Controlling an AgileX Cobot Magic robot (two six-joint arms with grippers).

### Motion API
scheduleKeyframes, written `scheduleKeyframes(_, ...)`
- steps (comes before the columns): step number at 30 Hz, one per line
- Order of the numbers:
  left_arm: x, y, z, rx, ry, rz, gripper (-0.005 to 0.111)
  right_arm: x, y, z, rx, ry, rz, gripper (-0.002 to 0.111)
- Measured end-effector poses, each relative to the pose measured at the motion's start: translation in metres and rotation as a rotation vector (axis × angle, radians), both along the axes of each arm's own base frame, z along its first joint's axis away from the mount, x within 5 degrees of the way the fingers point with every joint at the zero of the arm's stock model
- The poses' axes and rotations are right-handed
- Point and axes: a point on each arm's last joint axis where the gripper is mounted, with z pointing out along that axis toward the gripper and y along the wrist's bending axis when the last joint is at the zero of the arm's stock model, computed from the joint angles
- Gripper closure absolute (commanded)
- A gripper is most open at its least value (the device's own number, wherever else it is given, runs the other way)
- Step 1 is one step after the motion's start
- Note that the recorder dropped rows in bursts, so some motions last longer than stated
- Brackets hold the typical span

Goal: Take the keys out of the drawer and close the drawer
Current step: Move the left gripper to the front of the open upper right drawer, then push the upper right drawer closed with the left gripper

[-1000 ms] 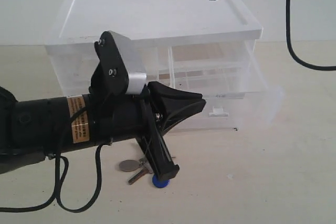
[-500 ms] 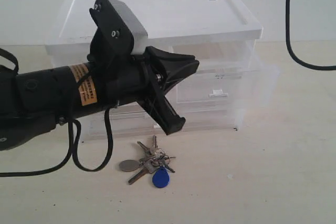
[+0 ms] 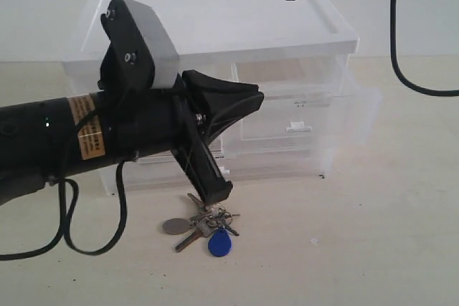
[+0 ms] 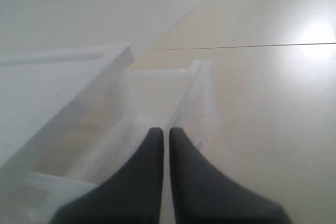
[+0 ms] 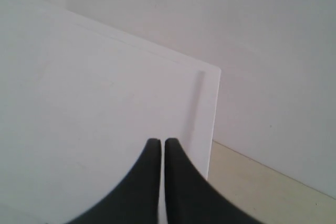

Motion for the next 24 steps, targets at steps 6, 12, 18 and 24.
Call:
scheduleKeyframes(6, -0.014, -0.004, -0.017, 0.066, 0.048, -0.151, 0.102, 0.000, 0.000, 0.000, 0.003, 0.000, 0.002, 0.109)
scheduleKeyframes(12, 0.001, -0.010, -0.050, 0.111, 0.110, -0.096, 0.102, 0.000, 0.000, 0.000, 0.011, 0.004, 0.001, 0.109)
scheduleKeyframes(18, 0.024, -0.018, -0.046, 0.092, 0.086, 0.008, 0.102, 0.000, 0.001, 0.000, 0.015, 0.005, 0.002, 0.109)
scheduleKeyframes(24, 0.038, -0.024, -0.032, 0.089, 0.057, 0.044, 0.102, 0.000, 0.001, 0.000, 0.017, 0.006, 0.001, 0.109)
